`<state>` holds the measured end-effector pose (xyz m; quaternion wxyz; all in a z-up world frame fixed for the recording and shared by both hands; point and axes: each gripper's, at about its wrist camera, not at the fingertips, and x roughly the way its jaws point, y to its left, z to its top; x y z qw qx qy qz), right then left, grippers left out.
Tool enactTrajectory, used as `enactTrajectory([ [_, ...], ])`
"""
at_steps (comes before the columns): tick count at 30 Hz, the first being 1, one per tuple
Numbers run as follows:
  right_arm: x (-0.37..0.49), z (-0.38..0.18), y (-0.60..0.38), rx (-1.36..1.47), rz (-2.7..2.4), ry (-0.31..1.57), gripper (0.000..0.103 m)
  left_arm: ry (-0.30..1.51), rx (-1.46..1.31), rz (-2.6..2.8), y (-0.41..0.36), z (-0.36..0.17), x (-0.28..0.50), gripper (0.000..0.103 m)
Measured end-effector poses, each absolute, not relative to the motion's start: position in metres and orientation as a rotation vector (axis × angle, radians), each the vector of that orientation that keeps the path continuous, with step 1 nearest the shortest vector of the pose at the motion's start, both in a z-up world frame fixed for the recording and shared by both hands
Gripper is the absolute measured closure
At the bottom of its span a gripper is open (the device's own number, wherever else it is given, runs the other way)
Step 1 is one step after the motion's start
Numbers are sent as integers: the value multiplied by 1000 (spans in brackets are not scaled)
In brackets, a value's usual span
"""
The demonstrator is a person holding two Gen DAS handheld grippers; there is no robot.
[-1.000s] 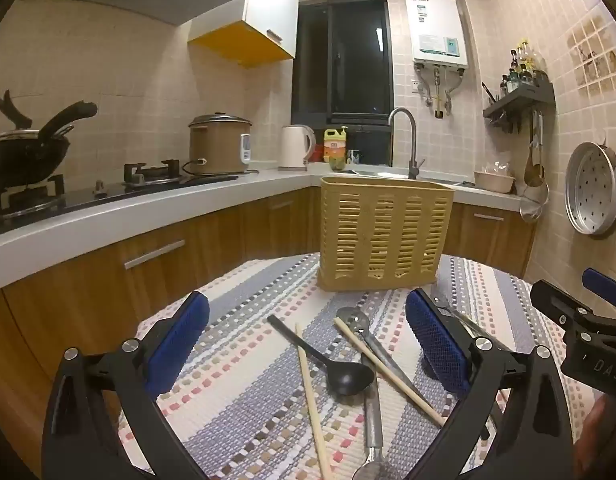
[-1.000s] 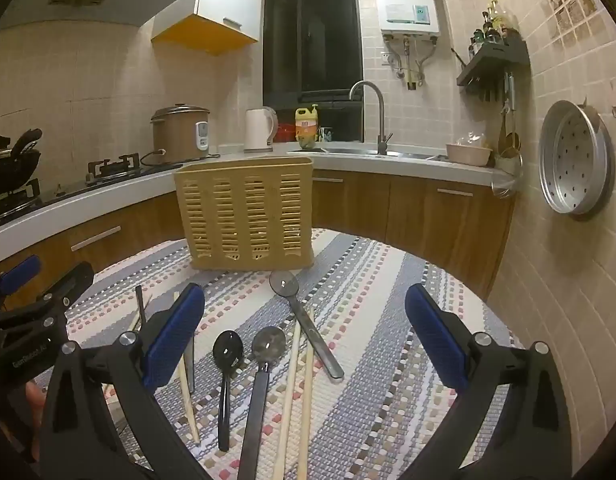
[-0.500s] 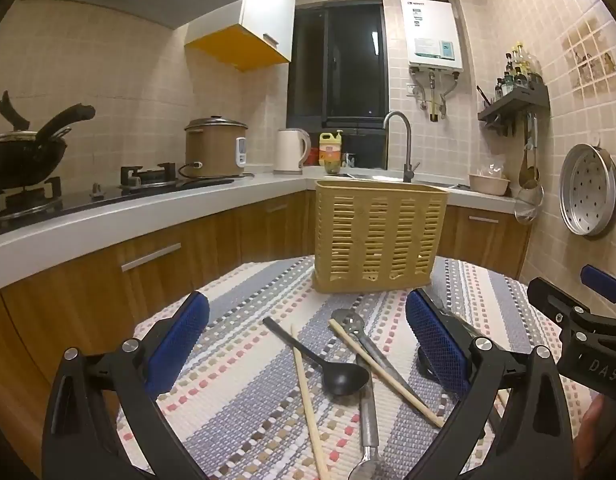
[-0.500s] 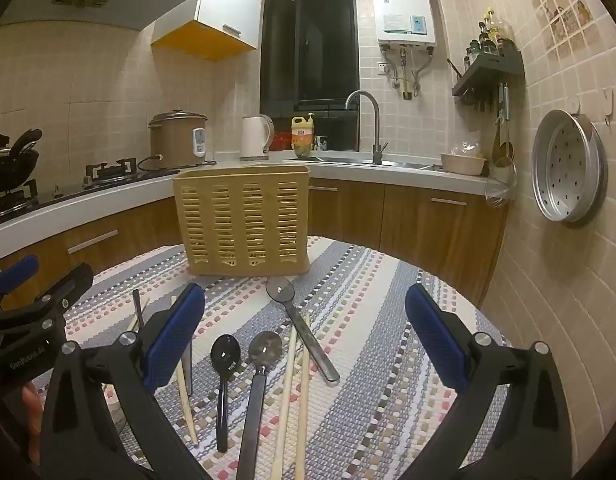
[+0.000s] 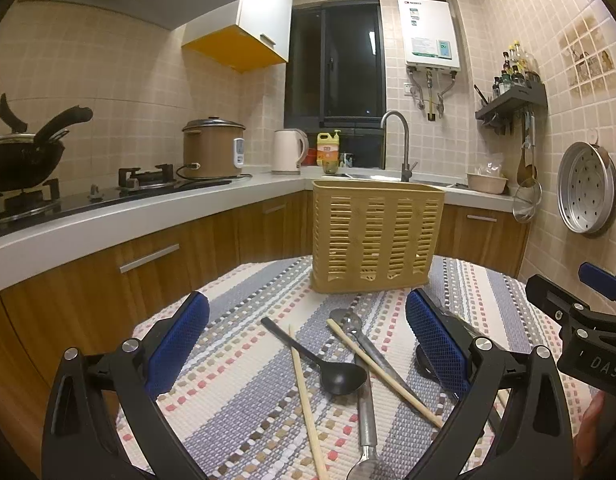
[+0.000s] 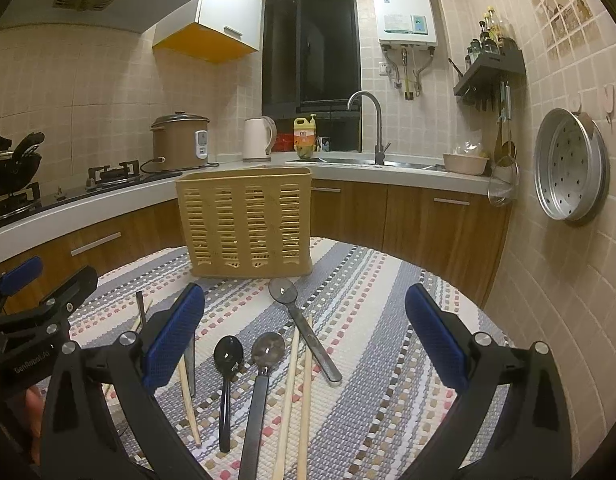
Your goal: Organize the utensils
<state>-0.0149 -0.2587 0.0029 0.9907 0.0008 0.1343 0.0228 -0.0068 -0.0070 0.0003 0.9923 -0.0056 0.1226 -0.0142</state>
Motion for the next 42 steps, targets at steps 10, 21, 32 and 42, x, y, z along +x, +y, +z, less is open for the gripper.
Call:
enactTrajectory([
  [10,-12,-1,-256,-5,66,281,7,251,-14,-30,-8,0,-6,8],
  [21,-13,-1,-255,-18,66,279,7,254,-23,-32,-6,0,-3,7],
  [32,-14,-1,-254,-13,67,278,7,262,-34,-31,-4,0,-3,7],
  [42,-14,-1,-254,-16,66,280,7,262,-35,-31,-4,0,-3,7],
])
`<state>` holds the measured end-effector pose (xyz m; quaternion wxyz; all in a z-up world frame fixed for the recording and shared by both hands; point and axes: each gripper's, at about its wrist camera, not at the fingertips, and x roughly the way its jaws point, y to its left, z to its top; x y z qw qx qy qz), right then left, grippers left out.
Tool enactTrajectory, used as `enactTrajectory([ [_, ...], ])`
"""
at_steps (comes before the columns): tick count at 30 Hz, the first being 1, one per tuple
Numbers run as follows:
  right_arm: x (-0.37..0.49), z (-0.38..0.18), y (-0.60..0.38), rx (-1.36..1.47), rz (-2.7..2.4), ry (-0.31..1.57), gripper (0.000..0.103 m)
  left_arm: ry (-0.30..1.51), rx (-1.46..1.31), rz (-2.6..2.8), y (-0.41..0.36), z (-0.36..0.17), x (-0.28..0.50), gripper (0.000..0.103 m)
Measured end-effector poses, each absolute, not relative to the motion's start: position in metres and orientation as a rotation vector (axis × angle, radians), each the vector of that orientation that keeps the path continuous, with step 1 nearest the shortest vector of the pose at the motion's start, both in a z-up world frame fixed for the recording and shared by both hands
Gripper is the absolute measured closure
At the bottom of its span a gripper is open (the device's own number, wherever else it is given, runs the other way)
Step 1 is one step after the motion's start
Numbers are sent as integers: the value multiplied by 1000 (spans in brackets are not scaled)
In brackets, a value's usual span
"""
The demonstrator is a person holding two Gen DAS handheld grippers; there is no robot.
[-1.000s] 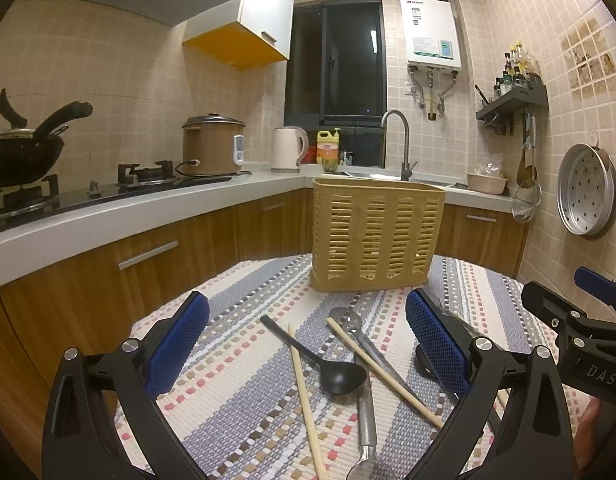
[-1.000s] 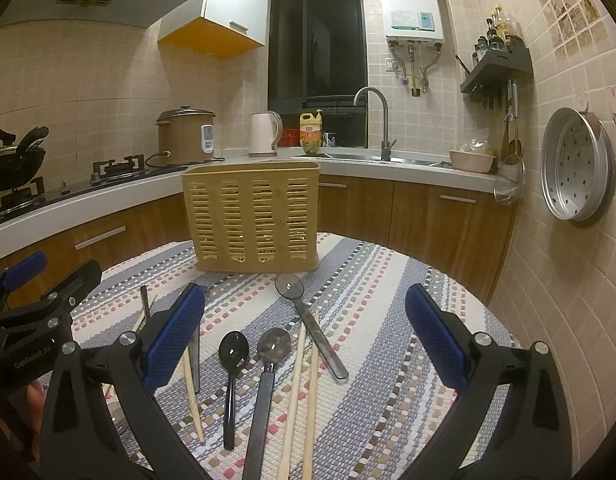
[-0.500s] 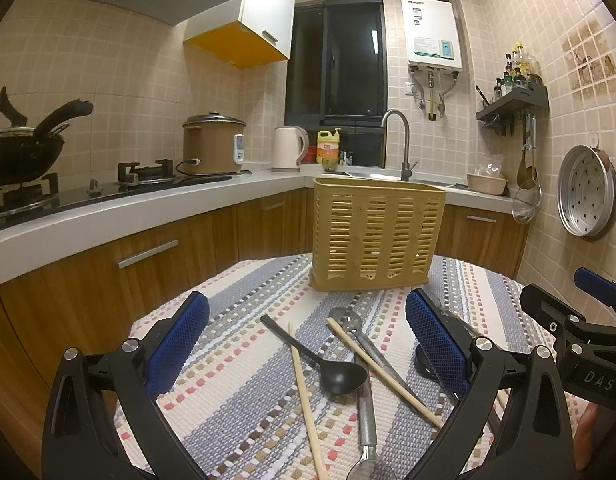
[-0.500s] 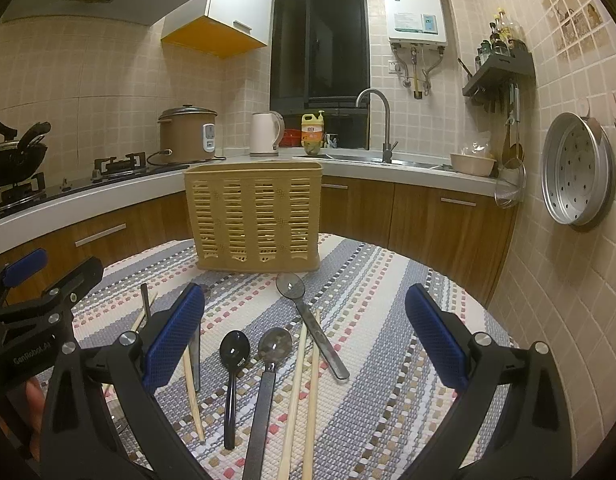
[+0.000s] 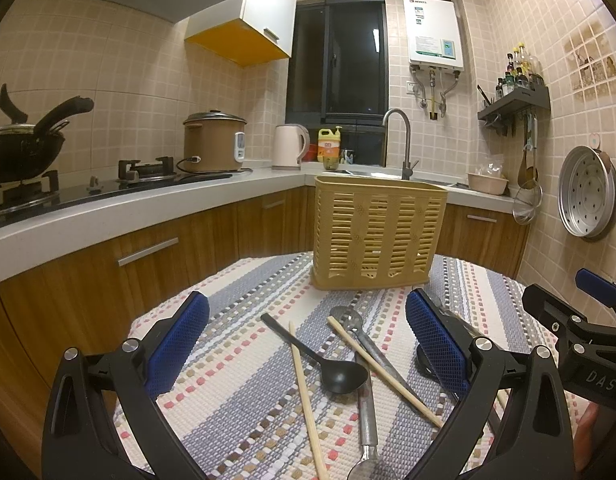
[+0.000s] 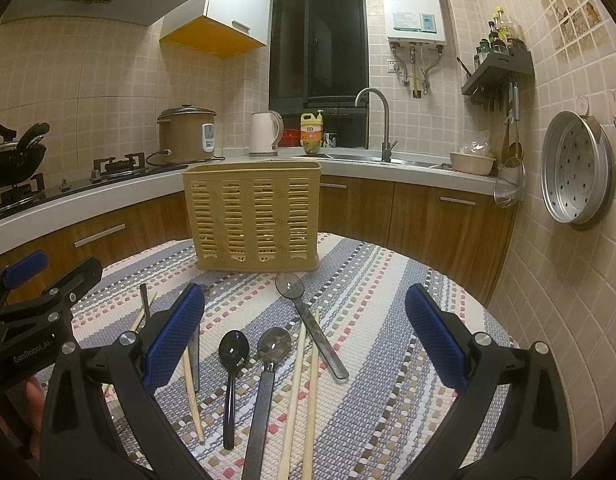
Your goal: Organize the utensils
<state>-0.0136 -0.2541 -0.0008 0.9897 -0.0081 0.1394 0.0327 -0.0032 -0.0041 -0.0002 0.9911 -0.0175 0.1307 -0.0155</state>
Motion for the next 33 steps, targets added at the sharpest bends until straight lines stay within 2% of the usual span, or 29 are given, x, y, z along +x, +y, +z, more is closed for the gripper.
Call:
enactTrajectory([
  [26,-12,-2,-258,-13,22,275,7,265,-65,-33,3,0,-2,7],
  [33,-2,-3,-263,5,9,330,7,465,-155,-111,45,6,26,8],
])
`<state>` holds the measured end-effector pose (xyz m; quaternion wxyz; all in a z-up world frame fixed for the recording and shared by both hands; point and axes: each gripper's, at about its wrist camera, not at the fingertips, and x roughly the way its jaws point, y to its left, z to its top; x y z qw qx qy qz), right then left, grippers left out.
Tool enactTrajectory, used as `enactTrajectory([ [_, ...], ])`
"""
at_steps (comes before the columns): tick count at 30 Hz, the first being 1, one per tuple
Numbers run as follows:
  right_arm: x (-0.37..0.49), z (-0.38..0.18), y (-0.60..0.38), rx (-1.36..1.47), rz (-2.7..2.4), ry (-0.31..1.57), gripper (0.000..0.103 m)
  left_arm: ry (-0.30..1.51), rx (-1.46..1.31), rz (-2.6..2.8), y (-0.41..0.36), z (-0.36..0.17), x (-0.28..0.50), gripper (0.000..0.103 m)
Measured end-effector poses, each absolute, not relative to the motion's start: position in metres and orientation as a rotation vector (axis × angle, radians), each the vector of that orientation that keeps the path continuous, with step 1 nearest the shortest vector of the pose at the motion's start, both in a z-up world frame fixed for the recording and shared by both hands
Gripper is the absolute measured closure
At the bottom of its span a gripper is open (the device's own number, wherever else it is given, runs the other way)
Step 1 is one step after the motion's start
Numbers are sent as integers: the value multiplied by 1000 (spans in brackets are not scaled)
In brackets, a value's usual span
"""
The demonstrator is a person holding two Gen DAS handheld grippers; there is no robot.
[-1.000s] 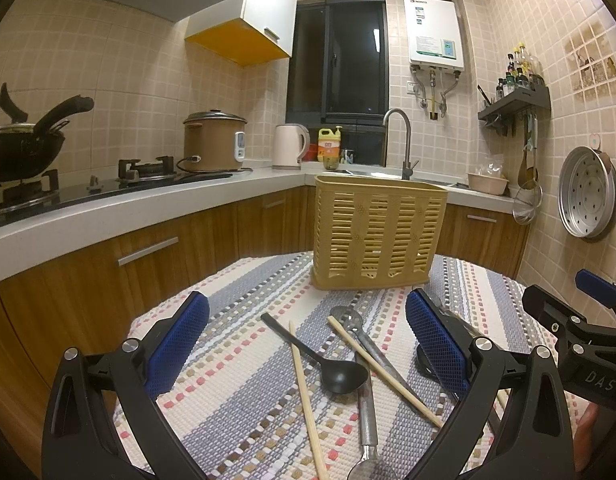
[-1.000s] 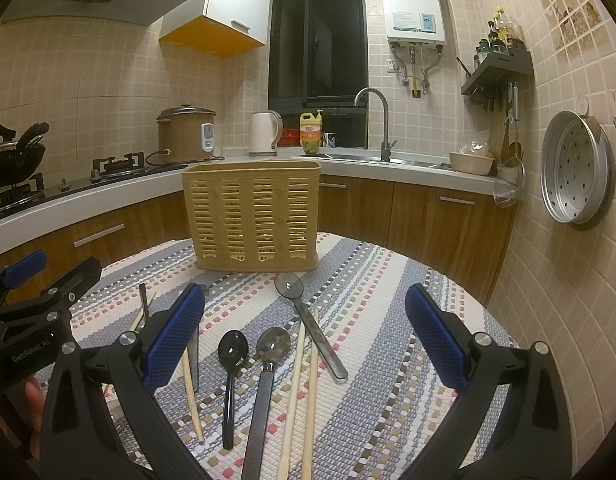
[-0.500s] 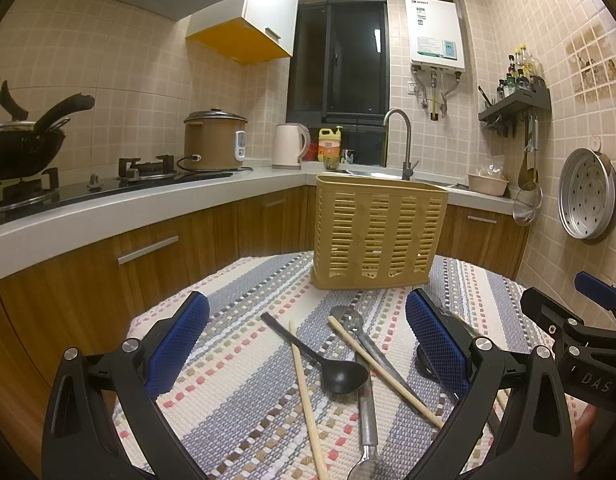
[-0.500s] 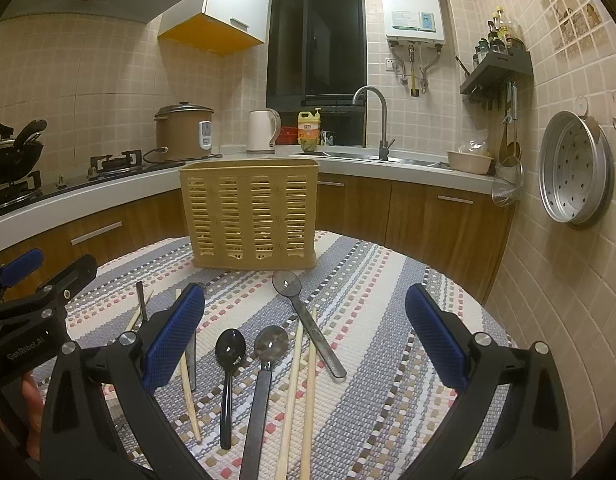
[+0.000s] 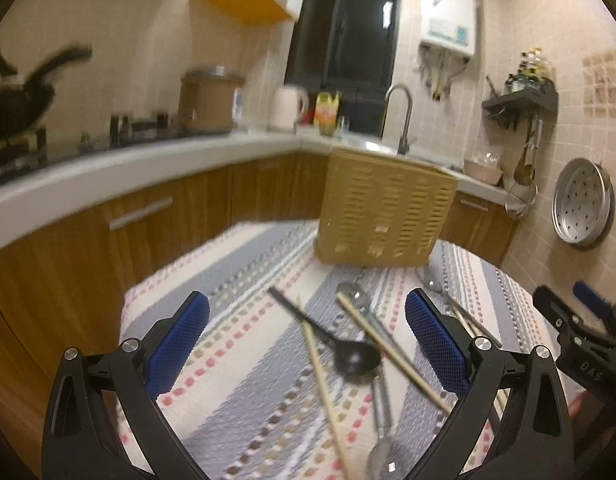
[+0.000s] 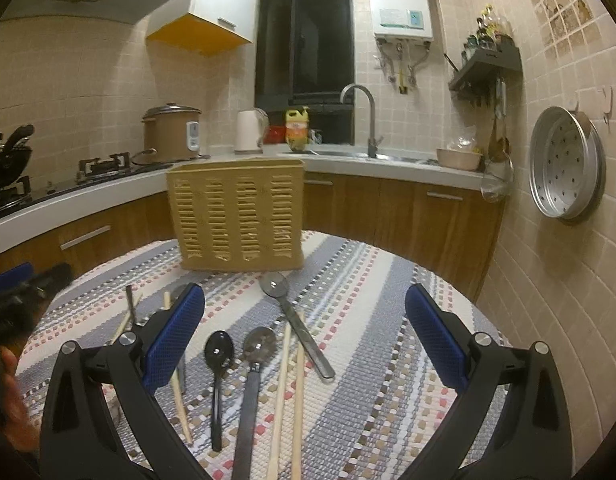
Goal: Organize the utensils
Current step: 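Lower the right gripper onto the clear plastic spoon and close it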
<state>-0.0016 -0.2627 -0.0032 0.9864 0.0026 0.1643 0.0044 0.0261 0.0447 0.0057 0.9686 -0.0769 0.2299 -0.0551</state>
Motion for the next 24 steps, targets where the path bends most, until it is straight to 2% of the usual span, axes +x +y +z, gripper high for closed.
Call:
enactTrajectory([
  [5,25,9,-273,26,90,457,7,722,-191,-196,76,5,70,18],
  [7,41,15,-275,20,83,526,7,853,-207,-230,80,-3,93,26],
  [10,73,23,-278,18,134,672,8,978,-302,-280,84,-18,121,28],
  [13,98,24,-274,-3,183,782,20,1052,-364,-311,82,-34,143,40],
  [14,104,23,-272,-14,190,805,28,1082,-389,-321,80,-39,151,51],
  [15,110,22,-269,-31,197,831,33,1099,-415,-329,79,-43,156,52],
  [22,150,11,-258,-42,241,972,53,1129,-477,-274,68,-51,184,54],
  [24,162,6,-260,2,264,1020,61,1144,-454,-249,63,-52,188,66],
])
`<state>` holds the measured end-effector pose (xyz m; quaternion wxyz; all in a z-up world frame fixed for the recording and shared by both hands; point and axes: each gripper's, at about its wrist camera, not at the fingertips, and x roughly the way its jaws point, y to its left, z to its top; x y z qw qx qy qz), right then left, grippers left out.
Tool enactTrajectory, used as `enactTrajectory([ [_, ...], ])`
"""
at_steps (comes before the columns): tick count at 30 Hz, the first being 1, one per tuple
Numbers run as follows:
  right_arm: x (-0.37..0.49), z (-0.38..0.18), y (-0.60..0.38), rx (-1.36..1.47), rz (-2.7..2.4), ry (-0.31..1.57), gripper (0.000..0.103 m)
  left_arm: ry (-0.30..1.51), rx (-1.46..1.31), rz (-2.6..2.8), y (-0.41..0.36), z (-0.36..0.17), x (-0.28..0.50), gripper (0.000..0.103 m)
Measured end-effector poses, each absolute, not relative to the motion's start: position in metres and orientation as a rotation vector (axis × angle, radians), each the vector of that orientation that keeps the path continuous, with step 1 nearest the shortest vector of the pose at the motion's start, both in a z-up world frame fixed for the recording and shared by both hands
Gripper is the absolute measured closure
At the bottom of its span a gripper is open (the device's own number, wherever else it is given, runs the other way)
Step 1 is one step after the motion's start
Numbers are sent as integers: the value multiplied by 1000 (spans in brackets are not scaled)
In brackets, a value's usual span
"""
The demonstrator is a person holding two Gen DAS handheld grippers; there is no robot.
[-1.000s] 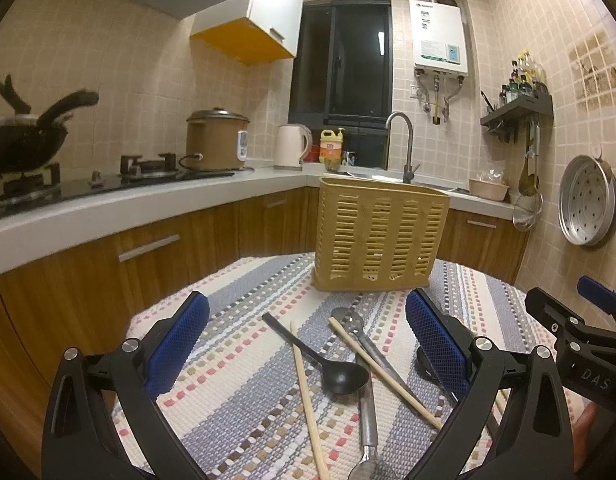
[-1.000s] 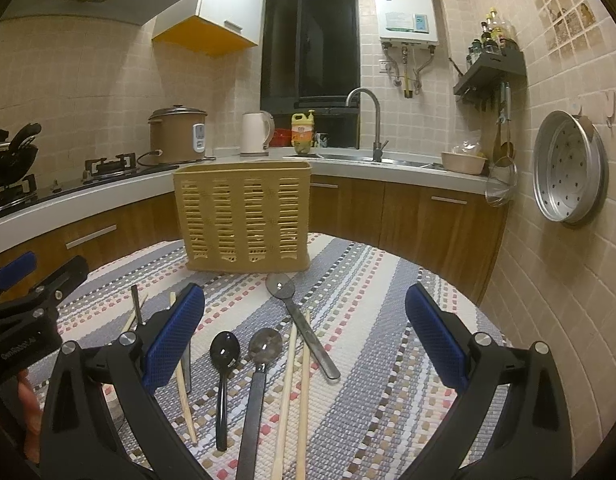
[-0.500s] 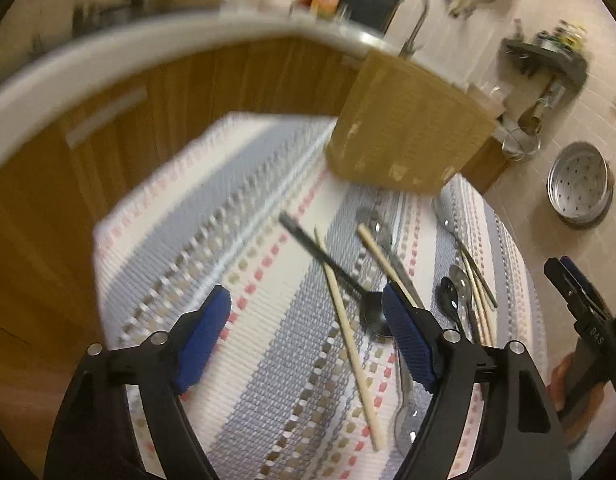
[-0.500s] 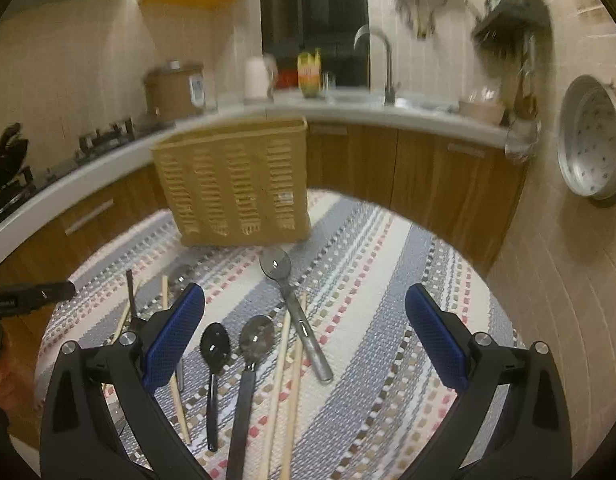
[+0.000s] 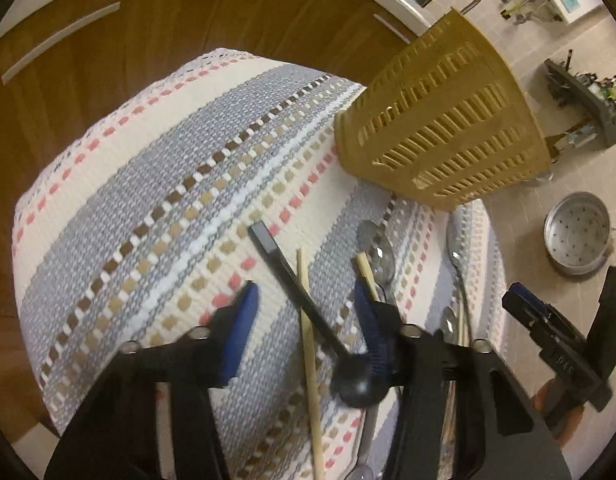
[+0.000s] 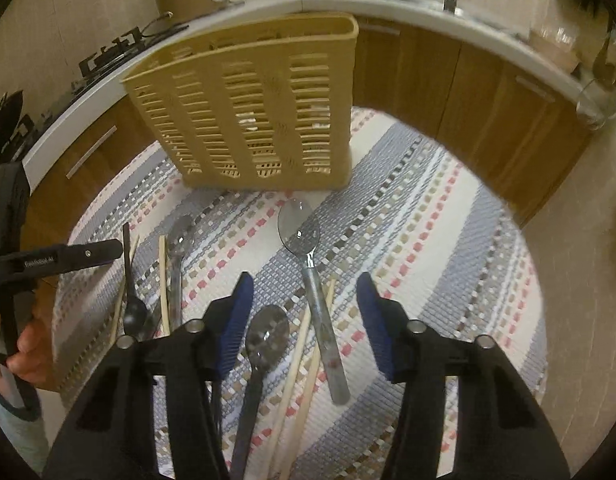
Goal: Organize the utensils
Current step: 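Lower the right gripper onto the clear plastic spoon and close it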
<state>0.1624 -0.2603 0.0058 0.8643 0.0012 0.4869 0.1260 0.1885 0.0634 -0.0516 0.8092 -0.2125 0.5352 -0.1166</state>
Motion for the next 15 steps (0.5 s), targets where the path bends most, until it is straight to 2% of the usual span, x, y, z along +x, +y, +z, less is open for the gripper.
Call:
enactTrajectory([
  [2,168,2,-261,29,286,1045,62,1146,-431,-228,61,-51,191,68],
  [3,168,1,-260,31,294,1050,62,1146,-416,-209,59,-51,192,77],
  [5,168,-1,-257,20,301,1049,62,1141,-403,-184,60,-53,195,87],
  [8,166,-5,-252,-8,309,1052,62,1142,-422,-176,68,-54,198,91],
  [15,172,-8,-257,-7,283,1073,62,1155,-335,-97,53,-49,207,90],
])
